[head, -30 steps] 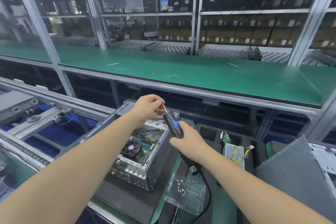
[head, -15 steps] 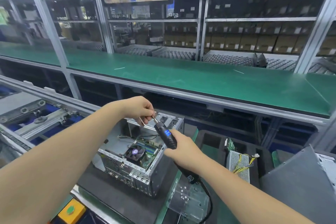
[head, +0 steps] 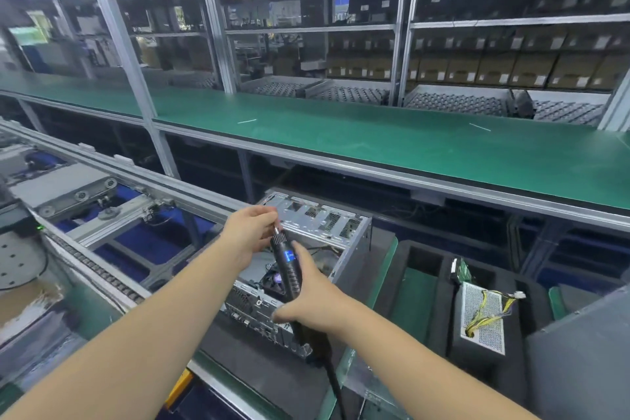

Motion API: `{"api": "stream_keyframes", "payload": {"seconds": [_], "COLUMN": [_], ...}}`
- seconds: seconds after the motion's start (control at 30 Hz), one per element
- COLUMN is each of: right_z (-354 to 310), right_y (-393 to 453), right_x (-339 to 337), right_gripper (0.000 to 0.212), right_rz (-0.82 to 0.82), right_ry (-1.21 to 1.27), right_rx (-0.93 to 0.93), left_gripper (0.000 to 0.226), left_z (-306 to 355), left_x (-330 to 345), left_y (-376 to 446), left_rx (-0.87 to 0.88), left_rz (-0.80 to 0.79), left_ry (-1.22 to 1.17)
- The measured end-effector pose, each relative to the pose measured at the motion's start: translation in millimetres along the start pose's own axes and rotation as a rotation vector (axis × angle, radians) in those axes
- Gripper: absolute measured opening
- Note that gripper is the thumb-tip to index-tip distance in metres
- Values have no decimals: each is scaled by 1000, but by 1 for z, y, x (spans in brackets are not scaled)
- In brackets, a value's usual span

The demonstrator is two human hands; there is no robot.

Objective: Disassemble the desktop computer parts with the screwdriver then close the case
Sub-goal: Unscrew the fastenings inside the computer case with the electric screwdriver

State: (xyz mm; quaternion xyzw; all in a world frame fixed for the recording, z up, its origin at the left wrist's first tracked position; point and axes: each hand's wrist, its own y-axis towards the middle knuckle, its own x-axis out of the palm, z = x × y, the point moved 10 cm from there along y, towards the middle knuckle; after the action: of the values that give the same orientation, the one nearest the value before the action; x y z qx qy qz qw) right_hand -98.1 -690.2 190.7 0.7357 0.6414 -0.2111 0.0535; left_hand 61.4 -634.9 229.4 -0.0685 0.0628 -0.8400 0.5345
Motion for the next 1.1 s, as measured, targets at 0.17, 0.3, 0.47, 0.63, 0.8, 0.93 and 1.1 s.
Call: {"api": "stream_keyframes", "payload": {"seconds": [0.17, 0.3, 0.47, 0.63, 0.8, 0.93, 1.1], "right_z": [-10, -6, 9, 35, 58, 76, 87], "right_y": [19, 50, 90, 111, 108, 101, 105], "right_x": [72, 133, 217, 278, 306, 304, 303], "right_gripper": [126, 128, 133, 134, 134, 133, 133], "right_rz": [-3, 94, 216, 377, 426, 502, 542], "right_ry": [42, 26, 78, 93, 60, 72, 52], "right_rx": [-16, 29, 99, 241, 396, 468, 508], "left_gripper": [16, 23, 12, 15, 2, 9, 14], "left_z": [-47, -83, -130, -188, -239, -261, -275], "left_x": [-58, -105, -161, -197, -185, -162, -153], "left_y": [2, 19, 43, 58, 52, 44, 50], "left_rx": [-185, -288, -381, -438, -614, -724, -745], "left_rz": [113, 97, 35, -66, -214, -328, -358], "left_ry": [-94, -95, -203, -132, -126, -168, -189]}}
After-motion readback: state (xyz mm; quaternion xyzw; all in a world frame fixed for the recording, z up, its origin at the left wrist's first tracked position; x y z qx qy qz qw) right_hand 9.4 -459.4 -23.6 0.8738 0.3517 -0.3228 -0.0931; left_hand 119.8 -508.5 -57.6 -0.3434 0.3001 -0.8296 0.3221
